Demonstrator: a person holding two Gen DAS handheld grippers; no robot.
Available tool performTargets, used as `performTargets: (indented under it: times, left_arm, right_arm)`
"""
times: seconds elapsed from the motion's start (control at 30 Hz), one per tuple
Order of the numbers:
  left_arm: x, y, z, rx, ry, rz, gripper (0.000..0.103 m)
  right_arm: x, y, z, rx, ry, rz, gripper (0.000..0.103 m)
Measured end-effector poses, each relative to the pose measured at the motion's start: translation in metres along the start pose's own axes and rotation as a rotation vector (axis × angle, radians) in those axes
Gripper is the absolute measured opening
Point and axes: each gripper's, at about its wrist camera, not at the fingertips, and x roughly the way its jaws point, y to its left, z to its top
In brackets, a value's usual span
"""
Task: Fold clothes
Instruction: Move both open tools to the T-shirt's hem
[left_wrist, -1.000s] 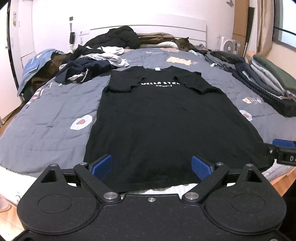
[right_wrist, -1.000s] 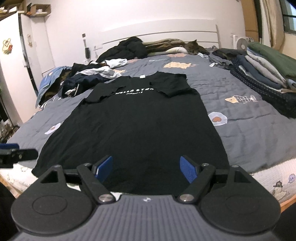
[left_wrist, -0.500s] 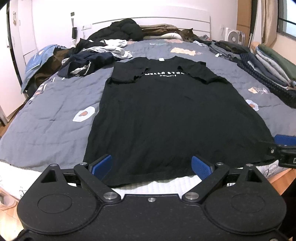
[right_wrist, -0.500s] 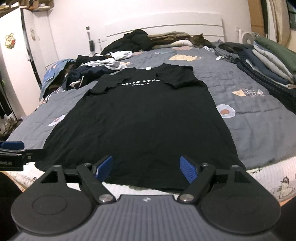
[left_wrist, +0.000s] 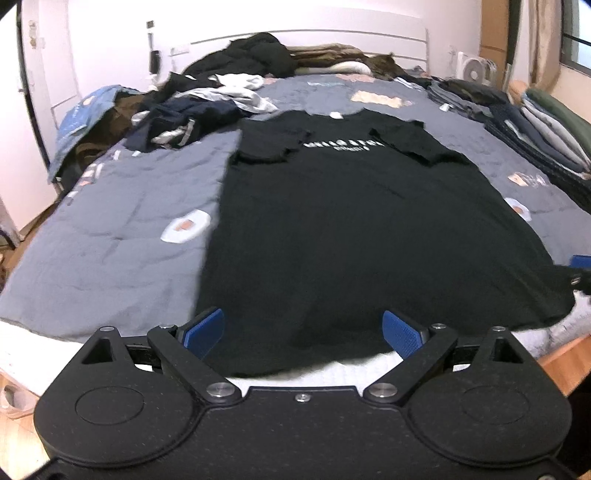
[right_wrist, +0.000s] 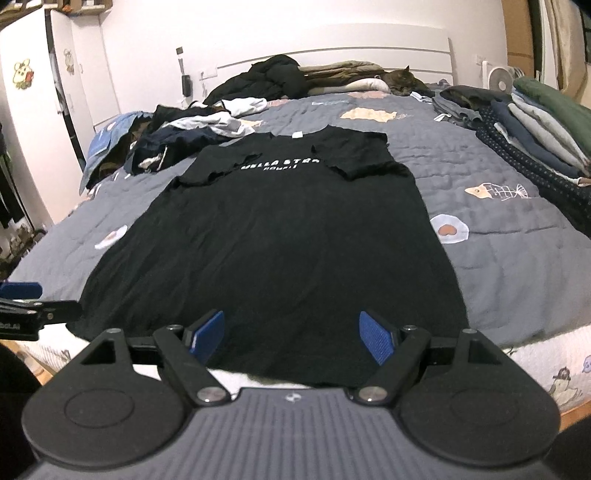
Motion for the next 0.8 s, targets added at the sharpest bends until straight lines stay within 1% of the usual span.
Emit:
performTargets:
  times: [0.13, 0.23, 0.3, 0.4, 0.6, 0.7, 0.8]
  left_arm:
    - [-0.005, 0.017, 0.008, -0.048, -0.012, 0.014, 0.093]
    - [-0.008, 0.020, 0.013, -0.062, -0.026, 0.013, 0.093]
    - [-0.009, 0.014, 0.013, -0.047, -0.029, 0.007, 0.093]
    - [-0.006, 0.006, 0.010, -0.029, -0.021, -0.012, 0.093]
    - [0.003, 0.018, 0.006, 0.012, 0.004, -0.025, 0.093]
    - [0.004, 0.044, 0.013, -0.019, 0.015, -0.034, 0.093]
    - [0.003, 0.072, 0.022, -0.032, 0.022, -0.016, 0.093]
  right_arm:
    - [-0.002, -0.027, 0.010, 0.089, -0.028, -0.037, 0.080]
    - [-0.001, -0.040, 0.005, 0.165, -0.041, -0.063, 0.080]
    - [0.002, -0.041, 0.003, 0.158, -0.034, -0.063, 0.080]
    - [0.002, -0.035, 0.001, 0.111, -0.040, -0.061, 0.080]
    - [0.000, -0.035, 0.008, 0.062, -0.035, -0.048, 0.080]
    - [-0.003, -0.043, 0.015, -0.003, -0.041, -0.055, 0.080]
    - [-0.002, -0.053, 0.026, -0.034, -0.015, -0.061, 0.080]
